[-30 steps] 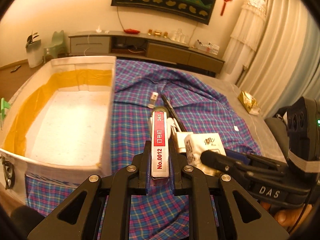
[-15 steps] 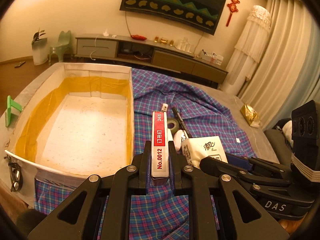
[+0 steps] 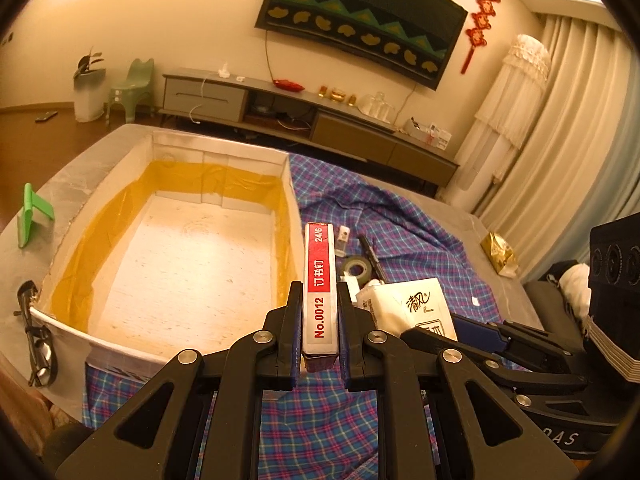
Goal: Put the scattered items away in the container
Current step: 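Carry the staples box and tissue pack over the white cardboard box with both tools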
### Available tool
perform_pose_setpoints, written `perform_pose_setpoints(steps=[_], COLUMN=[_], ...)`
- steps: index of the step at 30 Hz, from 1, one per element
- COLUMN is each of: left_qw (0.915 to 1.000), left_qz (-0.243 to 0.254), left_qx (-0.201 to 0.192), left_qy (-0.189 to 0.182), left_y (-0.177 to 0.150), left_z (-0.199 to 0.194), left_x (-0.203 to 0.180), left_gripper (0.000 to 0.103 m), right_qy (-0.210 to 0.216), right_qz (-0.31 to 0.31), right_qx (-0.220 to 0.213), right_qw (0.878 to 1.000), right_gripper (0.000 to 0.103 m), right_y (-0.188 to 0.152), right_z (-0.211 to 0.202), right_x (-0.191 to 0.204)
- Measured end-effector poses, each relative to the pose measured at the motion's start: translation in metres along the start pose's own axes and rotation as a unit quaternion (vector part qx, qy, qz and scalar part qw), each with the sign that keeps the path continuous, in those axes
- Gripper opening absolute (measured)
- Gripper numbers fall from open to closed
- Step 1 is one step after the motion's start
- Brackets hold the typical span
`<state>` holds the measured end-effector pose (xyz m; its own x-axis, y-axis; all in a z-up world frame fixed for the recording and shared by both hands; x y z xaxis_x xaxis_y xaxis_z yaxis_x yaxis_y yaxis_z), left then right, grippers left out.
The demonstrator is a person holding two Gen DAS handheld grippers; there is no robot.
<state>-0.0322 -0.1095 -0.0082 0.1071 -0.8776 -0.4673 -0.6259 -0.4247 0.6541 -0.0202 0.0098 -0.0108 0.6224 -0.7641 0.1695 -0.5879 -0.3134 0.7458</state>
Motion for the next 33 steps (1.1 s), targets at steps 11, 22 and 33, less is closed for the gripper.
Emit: perform_pose_setpoints(steps=[11, 22, 33], left_qw=[0.9998, 0.9995, 0.9990], left_qz=[-0.018, -0.023, -0.040], left_qx=[-0.006, -0.019, -0.016], left_qy=[-0.003, -0.001, 0.009], left_y=[0.012, 0.024, 0.038], left_z=[-0.006, -0.014, -0.011], left_x=[0.017, 0.028, 0.053], left_gripper=[0.015, 0.015, 0.015], right_qy=[0.007, 0.013, 0.015], right_qz=[-0.030, -0.054, -0.083], right_qx=[-0.003, -0.004, 0.003], right_qw=[1.000, 0.998, 0.996], right_gripper=[0.043, 0.043, 0.043], right_y=[0.015, 0.029, 0.045], right_z=[0.002, 0.008, 0.024], right_x=[0.026, 0.045, 0.061])
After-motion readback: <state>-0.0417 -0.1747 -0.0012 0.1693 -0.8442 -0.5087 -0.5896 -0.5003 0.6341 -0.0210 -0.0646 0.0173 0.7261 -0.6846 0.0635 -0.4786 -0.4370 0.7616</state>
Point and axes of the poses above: each gripper's, at about its wrist camera, not at the fingertips, and z roughly the way its jaws point, x to its left, y to its top, the point moved 4 cm from there along z, roughly the way its jaws point, and after that the axes turned 12 degrees about -z, right-handed, at the moved point
